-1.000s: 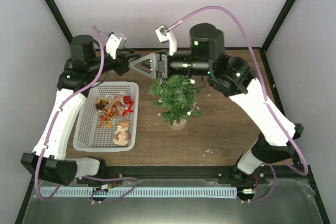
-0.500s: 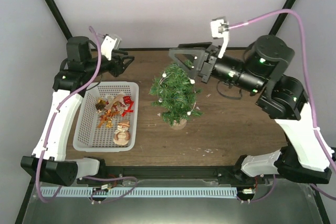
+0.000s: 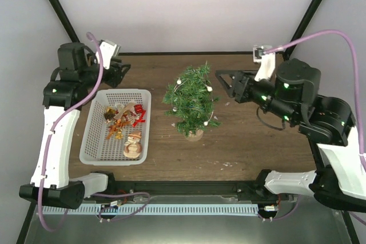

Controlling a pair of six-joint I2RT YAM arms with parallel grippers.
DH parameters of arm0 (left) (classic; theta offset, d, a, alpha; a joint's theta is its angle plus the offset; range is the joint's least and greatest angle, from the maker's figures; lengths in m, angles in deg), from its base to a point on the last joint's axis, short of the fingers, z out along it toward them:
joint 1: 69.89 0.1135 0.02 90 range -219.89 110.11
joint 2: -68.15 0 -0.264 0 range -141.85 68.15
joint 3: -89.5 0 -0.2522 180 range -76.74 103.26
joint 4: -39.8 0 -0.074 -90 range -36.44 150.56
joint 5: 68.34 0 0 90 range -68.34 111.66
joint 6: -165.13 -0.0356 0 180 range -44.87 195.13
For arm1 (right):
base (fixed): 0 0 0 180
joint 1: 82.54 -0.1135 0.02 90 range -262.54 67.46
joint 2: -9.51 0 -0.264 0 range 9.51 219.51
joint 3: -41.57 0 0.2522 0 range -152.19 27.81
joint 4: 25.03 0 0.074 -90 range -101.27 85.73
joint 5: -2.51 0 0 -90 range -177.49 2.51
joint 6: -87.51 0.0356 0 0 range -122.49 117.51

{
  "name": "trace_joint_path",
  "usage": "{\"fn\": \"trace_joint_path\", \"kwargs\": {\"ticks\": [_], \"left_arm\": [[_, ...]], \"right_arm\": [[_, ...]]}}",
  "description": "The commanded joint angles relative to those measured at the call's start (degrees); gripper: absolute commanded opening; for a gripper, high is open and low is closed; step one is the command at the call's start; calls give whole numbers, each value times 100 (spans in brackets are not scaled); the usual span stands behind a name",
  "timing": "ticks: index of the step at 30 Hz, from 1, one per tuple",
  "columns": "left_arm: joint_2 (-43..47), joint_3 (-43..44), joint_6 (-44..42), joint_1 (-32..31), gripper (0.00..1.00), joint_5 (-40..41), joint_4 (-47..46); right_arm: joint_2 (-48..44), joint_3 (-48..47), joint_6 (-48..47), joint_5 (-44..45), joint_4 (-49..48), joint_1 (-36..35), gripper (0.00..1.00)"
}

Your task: Decorate the small christmas tree

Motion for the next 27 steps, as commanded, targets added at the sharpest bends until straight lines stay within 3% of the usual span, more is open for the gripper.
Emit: {"fn": "trace_joint_path", "kwargs": {"ticks": [1,10,16,21,24,27], "left_arm": [[174,297,-249,465,39,374,633],[513,-72,-776,860,42,509,1673],[856,-1037,-883,868,41,563,2066],[1128,-1539,-916,868,41,496,2014],[1160,-1580,-1013,868,41,512,1870],[1145,-1581,-1137,872,41,410,1752]], "right_arm": [[-248,102,529,676,1094,-32,45],[-1030,2038,1292,446,1403,-27,45],[-1489,3475,1271,-421,542,-32,48],[-812,2743,646,-697,177,-32,57],[-478,2223,492,-578,13,-30,74],[-153,1818,566,-572,-24,-27,80]]}}
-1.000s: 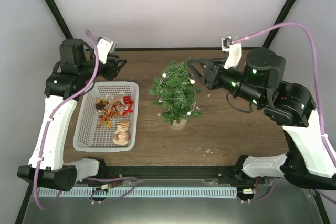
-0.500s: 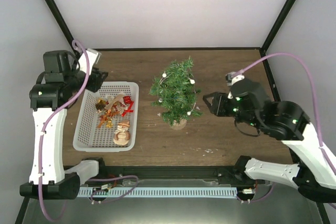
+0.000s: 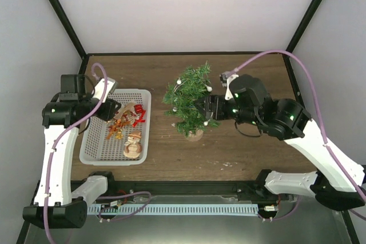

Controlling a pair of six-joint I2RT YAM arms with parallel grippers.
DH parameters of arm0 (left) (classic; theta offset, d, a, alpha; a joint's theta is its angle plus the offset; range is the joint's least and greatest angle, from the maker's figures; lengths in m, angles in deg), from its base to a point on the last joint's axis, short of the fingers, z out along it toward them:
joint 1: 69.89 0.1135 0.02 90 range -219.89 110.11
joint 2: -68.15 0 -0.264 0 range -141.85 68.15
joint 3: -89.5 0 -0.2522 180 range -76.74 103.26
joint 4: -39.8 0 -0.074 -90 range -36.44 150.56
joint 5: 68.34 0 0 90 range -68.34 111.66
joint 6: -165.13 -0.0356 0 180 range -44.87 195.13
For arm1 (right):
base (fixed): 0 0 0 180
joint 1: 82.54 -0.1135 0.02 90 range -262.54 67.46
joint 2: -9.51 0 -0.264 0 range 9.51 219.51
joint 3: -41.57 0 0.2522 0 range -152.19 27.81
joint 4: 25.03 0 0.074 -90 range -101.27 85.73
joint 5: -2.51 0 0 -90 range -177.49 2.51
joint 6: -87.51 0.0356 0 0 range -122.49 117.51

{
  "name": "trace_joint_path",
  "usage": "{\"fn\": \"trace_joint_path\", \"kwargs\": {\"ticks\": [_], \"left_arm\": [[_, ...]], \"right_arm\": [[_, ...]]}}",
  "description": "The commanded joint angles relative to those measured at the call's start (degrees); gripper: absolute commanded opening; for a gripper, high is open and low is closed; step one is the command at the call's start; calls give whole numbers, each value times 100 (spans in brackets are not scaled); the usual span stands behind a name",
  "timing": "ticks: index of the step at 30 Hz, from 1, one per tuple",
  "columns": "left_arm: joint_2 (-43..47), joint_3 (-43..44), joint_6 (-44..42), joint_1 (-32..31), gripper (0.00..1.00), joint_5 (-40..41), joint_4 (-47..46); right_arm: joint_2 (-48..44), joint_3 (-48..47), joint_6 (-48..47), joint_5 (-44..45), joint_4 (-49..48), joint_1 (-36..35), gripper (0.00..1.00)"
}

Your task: Decorate the small christmas tree

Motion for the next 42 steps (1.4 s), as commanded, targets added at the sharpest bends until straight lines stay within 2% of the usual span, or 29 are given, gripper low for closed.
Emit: {"fn": "trace_joint_path", "kwargs": {"ticks": [1,7,11,16,23,27,32,38,42], "left_arm": [[46,20,-265,42,41,-183,-237],[-144,49,-357,-45,40,-431,-458],[-228,-191,-128,-53,40,-219,-847],[-471,-330,166,16,39,-241,-850],[-1007,-214,312,-392,41,236,-597],[-1451,-18,98,-614,41,521,-567],[-1951,-153,-749,-693,41,583,-938],[-2197,-880,-2367,-413,41,-153,-1790],[-2846,-621,-3315,-134,39,-757,-1331]], "right_arm": [[322,-691,-108,-51,-351,-29,80],[262,-819,160,140,-230,-29,81],[222,-985,631,439,594,-29,79],[167,-849,935,648,1436,-30,76],[-230,157,809,402,1204,3,74],[-683,985,561,-196,723,345,75],[-1184,1579,731,-801,347,750,80],[-1398,1336,1312,-668,414,770,84],[-1166,1178,1376,-608,633,771,84]]}}
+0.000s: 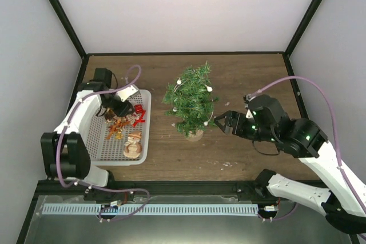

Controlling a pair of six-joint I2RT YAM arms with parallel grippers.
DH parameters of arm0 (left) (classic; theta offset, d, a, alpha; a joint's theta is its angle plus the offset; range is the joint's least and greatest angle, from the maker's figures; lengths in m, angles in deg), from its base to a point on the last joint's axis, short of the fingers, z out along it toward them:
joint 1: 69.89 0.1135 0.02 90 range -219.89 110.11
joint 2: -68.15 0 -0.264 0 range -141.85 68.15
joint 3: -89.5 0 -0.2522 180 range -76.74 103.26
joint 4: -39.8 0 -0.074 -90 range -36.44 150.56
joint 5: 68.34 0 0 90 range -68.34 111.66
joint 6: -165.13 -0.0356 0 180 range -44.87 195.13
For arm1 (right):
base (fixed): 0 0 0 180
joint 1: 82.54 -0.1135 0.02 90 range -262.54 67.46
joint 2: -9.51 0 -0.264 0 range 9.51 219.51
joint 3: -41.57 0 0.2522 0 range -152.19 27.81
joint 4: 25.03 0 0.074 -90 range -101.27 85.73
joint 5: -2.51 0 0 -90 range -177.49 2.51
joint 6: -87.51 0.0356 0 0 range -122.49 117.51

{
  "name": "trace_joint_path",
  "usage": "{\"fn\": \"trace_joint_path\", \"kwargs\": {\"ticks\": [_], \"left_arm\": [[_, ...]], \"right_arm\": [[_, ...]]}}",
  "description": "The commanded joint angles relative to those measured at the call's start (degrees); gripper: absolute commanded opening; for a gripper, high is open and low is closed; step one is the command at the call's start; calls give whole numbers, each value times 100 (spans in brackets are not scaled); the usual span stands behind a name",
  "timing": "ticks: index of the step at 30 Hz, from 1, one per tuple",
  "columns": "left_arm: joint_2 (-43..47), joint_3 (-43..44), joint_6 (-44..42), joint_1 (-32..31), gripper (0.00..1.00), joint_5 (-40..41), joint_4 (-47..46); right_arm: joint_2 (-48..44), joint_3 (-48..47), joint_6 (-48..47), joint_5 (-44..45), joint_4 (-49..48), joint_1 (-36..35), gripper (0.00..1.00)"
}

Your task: Decorate the small christmas tree

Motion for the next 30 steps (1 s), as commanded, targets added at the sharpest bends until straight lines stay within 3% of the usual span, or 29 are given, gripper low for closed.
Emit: {"fn": "trace_joint_path", "kwargs": {"ticks": [1,12,30], "left_arm": [[-598,211,-1346,250,38,-692,12],[-1532,564,-989,-11,38,-366,-734],[-2435,906,-1126,-143,44,51,-819]], "right_arm": [[253,-292,241,18,130,18,84],[717,-383,-394,-111,66,138,85],[240,-174,-143,-6,202,247,87]]}}
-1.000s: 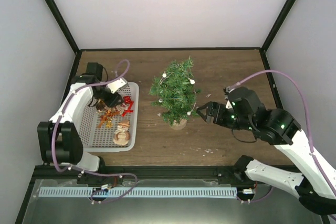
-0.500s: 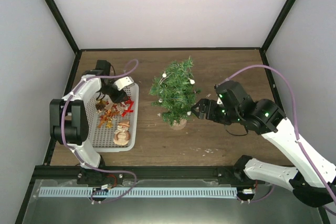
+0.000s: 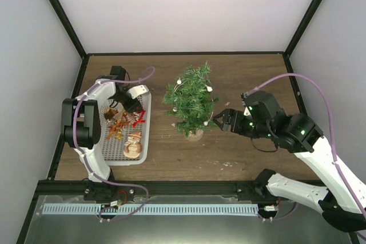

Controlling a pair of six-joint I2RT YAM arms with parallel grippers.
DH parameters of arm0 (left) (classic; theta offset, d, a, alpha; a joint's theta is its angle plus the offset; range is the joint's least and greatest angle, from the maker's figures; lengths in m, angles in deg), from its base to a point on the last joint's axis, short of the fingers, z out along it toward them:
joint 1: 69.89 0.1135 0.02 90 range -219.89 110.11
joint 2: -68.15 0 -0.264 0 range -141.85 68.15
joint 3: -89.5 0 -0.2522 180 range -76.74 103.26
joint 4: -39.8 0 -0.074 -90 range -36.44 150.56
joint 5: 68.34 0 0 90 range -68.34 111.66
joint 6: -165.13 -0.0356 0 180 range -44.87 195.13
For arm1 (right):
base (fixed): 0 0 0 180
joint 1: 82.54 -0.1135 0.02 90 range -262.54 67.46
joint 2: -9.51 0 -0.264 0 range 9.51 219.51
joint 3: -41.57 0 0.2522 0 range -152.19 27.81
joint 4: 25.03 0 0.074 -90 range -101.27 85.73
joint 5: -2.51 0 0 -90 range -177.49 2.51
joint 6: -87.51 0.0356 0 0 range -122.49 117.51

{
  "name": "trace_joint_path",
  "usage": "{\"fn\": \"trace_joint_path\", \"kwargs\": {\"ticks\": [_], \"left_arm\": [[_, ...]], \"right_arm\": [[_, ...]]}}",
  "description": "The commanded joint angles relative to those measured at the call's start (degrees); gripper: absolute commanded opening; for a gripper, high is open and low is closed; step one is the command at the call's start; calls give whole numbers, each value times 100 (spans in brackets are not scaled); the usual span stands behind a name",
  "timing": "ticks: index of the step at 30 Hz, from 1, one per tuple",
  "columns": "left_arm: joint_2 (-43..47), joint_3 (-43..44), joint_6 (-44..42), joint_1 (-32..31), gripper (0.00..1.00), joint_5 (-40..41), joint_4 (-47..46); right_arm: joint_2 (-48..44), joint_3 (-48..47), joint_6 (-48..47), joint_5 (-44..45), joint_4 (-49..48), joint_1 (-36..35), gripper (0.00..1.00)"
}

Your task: Decorate the small christmas tree

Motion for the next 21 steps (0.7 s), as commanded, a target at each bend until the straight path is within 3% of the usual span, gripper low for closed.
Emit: {"fn": "trace_joint_path", "kwargs": {"ticks": [1,16,17,18,21], "left_arm": [[-150,185,-132,7,45,41,-11],[-203,-119,-48,-11,50,194,-152],[-224,-134,-40,-11,62,235,-204],[-238,-159,-31,-10,68,272,-275],[-271,-139,52,-8,67,219,-298]], "right_arm": [[-84,16,84,66,71,46,87],[36,104,-2,-68,-194,52,87],[47,100,-6,-87,-212,52,87],[57,103,-9,-95,-222,49,87],[70,94,9,-94,-223,58,87]]}}
